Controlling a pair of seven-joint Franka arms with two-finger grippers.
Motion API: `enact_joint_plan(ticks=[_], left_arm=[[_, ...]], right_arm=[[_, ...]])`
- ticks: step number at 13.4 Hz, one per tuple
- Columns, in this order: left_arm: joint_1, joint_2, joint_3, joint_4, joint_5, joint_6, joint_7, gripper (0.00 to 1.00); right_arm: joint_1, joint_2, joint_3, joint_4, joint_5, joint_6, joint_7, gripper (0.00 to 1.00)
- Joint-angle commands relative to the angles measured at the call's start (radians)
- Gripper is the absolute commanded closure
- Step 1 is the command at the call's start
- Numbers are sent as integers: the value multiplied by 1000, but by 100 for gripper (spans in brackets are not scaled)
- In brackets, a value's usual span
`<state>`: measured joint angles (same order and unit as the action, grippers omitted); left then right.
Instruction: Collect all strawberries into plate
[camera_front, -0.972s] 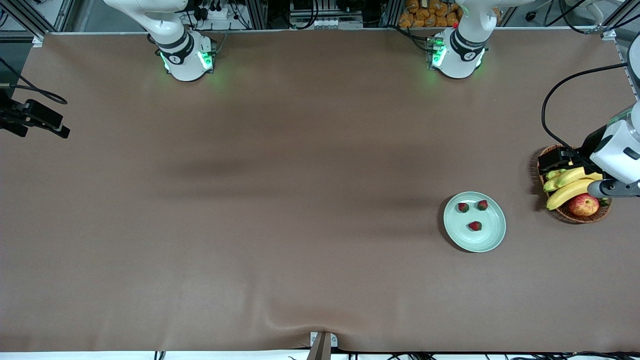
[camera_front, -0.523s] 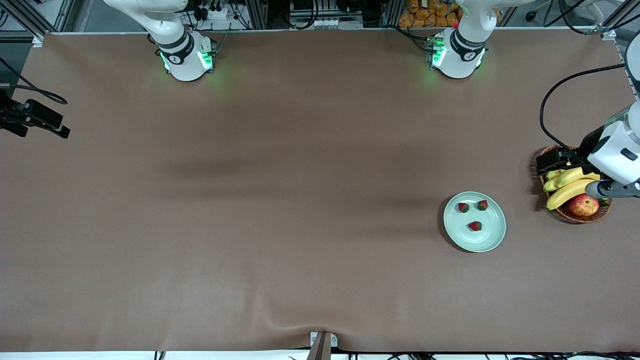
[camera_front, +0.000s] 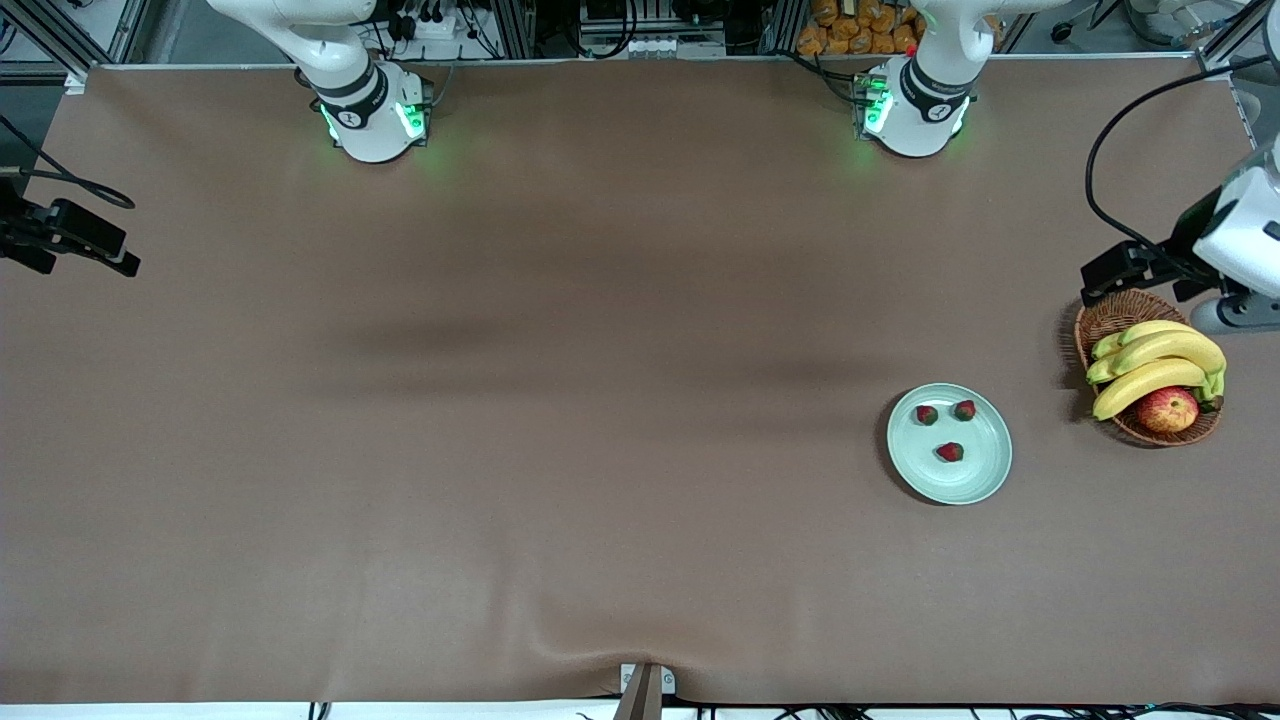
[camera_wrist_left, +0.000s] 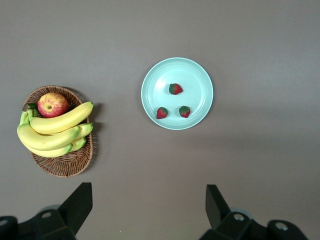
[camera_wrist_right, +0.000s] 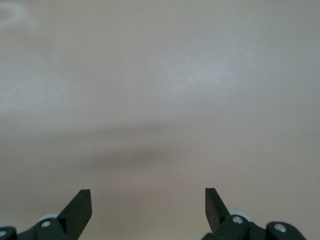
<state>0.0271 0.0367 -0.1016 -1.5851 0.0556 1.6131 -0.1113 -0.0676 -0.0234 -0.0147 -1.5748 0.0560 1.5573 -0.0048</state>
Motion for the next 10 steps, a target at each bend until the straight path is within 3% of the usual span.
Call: enact_joint_plan(ticks=[1, 10], left_arm=[[1, -37, 5, -52, -14, 42, -13, 0], [5, -61, 2, -4, -31, 16, 5, 0]], right_arm=[[-1, 10, 2, 24, -4, -11, 3, 0], [-3, 10, 2, 24, -5, -13, 3, 0]])
